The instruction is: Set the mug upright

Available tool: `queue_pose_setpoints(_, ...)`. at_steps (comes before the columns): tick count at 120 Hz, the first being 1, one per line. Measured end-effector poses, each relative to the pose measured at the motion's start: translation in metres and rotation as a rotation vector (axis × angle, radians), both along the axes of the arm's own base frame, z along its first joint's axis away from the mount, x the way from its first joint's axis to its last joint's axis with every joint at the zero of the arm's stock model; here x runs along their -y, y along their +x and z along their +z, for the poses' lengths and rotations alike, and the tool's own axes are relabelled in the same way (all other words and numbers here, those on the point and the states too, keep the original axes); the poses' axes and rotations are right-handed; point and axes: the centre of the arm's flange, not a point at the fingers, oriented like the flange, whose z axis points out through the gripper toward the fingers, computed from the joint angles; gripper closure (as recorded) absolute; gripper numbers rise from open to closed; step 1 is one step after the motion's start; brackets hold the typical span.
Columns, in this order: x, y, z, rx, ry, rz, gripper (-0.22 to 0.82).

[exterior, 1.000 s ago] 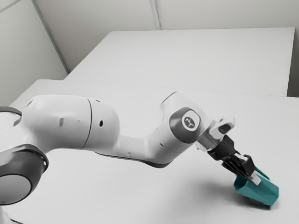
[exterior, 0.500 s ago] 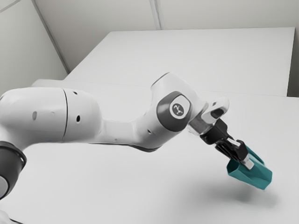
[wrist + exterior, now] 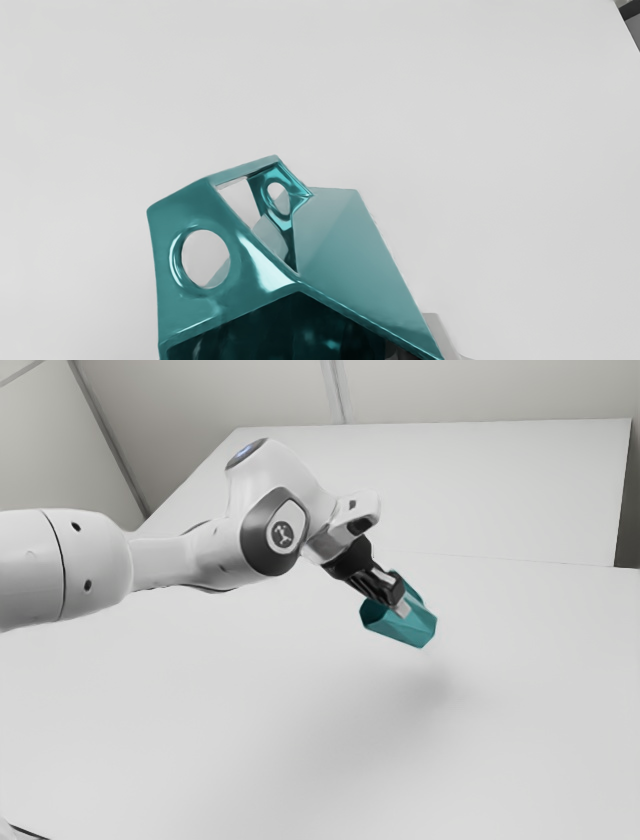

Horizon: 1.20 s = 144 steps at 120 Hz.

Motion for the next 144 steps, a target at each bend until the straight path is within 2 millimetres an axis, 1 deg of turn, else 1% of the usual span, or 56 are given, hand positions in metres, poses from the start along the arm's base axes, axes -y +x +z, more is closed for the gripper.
queue_pose_setpoints(8,-0.025,0.010,0.003,0.018,0.048,0.035,0.78)
queue_pose_setpoints(20,-0.059,0.021,0.002,0.033,0.128,0.077,0.78)
queue_pose_setpoints(28,-0.081,0.026,-0.003,0.031,0.180,0.104,0.78)
queue_pose_setpoints(49,-0.146,0.033,-0.022,-0.001,0.300,0.191,0.78)
queue_pose_setpoints(57,-0.163,0.034,-0.026,-0.019,0.333,0.211,0.78)
queue_pose_setpoints(68,-0.179,0.031,-0.033,-0.054,0.373,0.227,0.78)
queue_pose_setpoints(86,-0.211,0.026,-0.047,-0.128,0.435,0.258,0.78)
queue_pose_setpoints(95,-0.220,0.024,-0.055,-0.162,0.458,0.269,0.78)
queue_pose_setpoints(109,-0.222,0.020,-0.067,-0.208,0.484,0.266,0.78)
queue_pose_setpoints(135,-0.230,0.014,-0.075,-0.273,0.505,0.275,0.78)
queue_pose_setpoints(144,-0.234,0.014,-0.083,-0.296,0.515,0.280,0.78)
